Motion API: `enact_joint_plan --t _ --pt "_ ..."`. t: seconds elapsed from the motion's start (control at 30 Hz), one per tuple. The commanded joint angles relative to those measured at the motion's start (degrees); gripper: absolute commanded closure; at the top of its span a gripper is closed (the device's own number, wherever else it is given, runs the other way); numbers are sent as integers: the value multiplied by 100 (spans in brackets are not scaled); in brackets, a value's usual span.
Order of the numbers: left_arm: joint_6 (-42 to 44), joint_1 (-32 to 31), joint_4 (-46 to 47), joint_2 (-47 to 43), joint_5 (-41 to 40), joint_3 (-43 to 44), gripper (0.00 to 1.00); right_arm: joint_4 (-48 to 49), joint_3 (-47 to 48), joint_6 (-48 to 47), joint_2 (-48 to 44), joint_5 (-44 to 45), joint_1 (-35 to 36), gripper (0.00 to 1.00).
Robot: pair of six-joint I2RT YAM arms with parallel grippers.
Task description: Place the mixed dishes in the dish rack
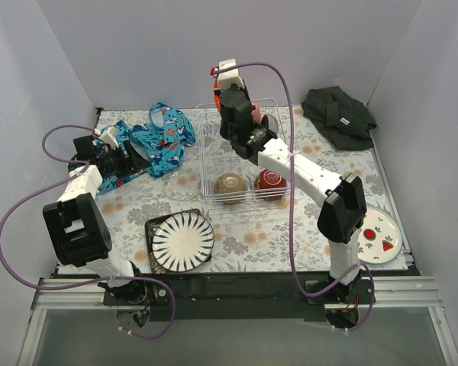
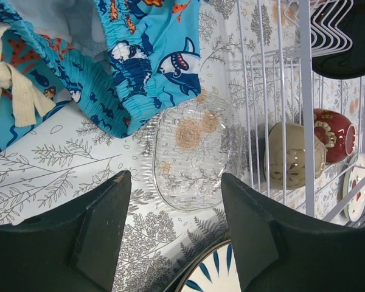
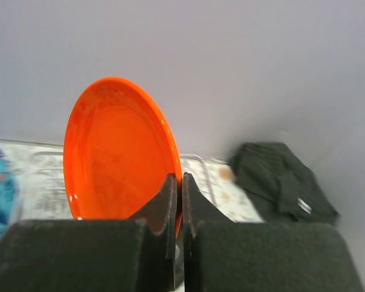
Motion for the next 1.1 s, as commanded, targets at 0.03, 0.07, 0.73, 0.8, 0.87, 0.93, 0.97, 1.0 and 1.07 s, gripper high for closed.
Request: enact_joint_plan --t 0.03,0.07,0.73,0.8,0.87,0.93,0.97,1.0,1.07 --pt "-56 13 15 -173 -156 -66 40 865 112 -1115 428 1990 -54 99" --pt "-56 22 -20 -164 -156 -66 40 882 226 -1196 594 2166 -72 99" --pt "-30 22 -152 -173 -147 -409 40 637 192 -1725 1141 2212 -512 99" --pt "-39 13 -152 -181 -147 -417 39 279 244 -1549 1176 2159 -520 99" --pt "-39 13 -152 -182 -147 -452 39 -135 498 -1110 1307 2071 -521 99" --pt "-21 22 -179 -190 -156 -461 39 -891 849 -628 1474 2036 -529 99" --pt "5 13 -187 -190 -156 -470 40 -971 895 -538 1527 2036 -529 99" --pt "23 22 -205 -190 -182 -470 40 -1215 930 -468 1554 2027 -529 99" --pt "58 22 -231 -190 -191 -479 39 -1262 896 -353 1598 2018 -529 99"
